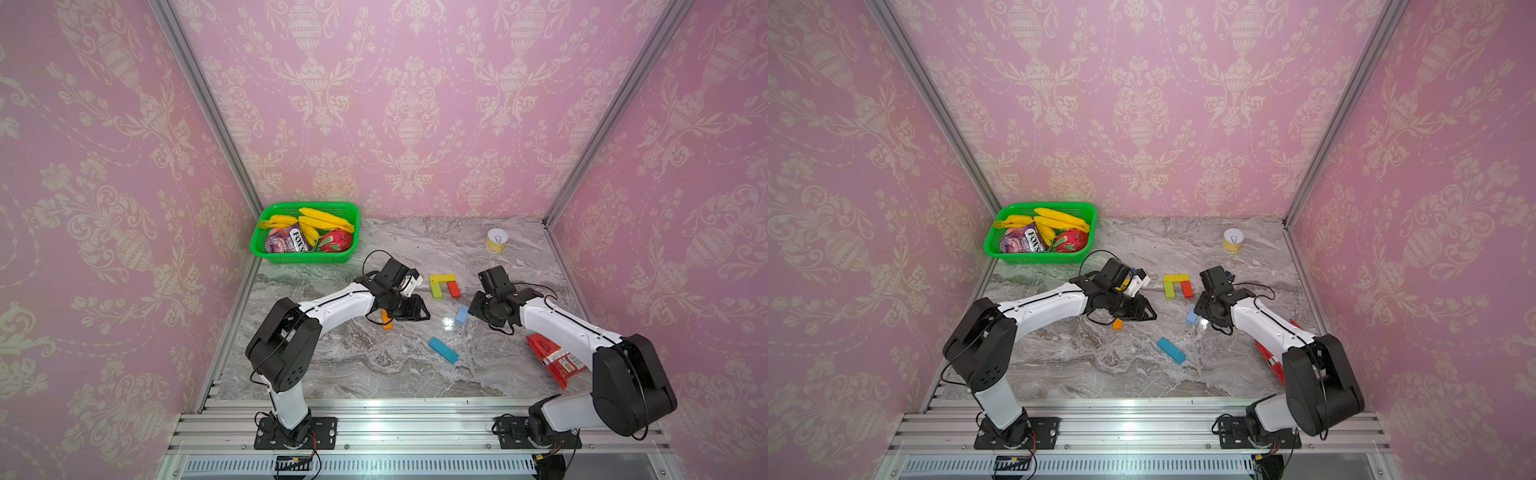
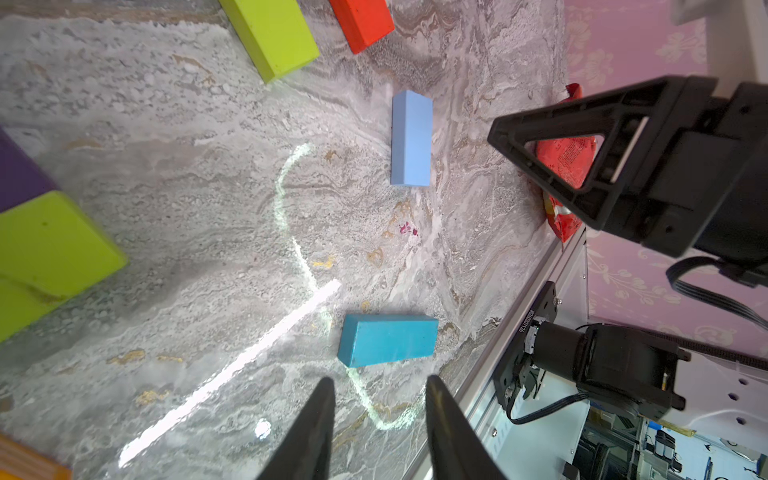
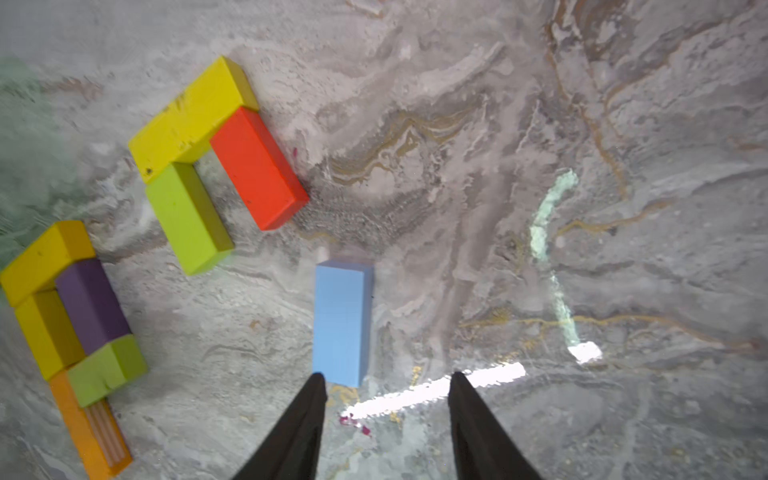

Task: Assemble the letter p with building blocks
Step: Assemble the building block at the center of the board.

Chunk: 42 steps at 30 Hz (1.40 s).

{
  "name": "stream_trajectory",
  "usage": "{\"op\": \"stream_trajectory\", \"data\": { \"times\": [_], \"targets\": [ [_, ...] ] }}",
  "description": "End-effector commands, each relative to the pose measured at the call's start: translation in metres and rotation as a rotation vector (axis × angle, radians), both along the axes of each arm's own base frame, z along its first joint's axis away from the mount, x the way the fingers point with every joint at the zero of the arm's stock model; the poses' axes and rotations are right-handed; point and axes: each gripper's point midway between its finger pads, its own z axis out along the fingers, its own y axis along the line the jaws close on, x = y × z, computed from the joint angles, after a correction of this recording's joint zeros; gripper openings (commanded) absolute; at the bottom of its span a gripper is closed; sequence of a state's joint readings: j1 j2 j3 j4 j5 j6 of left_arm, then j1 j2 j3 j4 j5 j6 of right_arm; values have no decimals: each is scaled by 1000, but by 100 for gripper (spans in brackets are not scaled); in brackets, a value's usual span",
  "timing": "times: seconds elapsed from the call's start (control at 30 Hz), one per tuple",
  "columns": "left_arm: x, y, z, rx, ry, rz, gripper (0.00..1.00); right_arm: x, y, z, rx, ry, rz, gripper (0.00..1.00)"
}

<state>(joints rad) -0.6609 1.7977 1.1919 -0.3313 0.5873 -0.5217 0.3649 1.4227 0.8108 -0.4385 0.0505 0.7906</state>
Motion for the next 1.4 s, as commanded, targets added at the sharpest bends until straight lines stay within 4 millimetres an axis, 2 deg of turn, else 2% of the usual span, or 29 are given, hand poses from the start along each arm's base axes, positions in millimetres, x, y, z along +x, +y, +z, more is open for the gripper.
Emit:
{"op": "stream_trajectory", "data": {
  "times": [0.0,0.13,0.27,0.47,0.6,0.87,1.23,1.37],
  "targets": [
    [8,-18,-11,45,-27,0,33,-12,0,-9,49,21,19,36],
    [9,-41,-26,78,-10,-13,12,-14,2,-16,54,37,60,22],
    [13,-52,-38,107,2,26,5,-17,8,-23,69,58,103,16],
    [19,-67,-50,142,-10,51,1,-18,17,-37,113,82,140,15],
    [28,-66,-48,165,-44,77,1,-14,22,-44,136,90,147,15],
    [32,-69,-50,171,-51,68,0,-4,38,-54,211,100,149,13],
    [36,-66,-52,190,-54,66,0,8,46,-58,232,103,146,12],
    [37,-64,-51,191,-52,70,0,4,43,-60,218,115,145,12]
  ]
}}
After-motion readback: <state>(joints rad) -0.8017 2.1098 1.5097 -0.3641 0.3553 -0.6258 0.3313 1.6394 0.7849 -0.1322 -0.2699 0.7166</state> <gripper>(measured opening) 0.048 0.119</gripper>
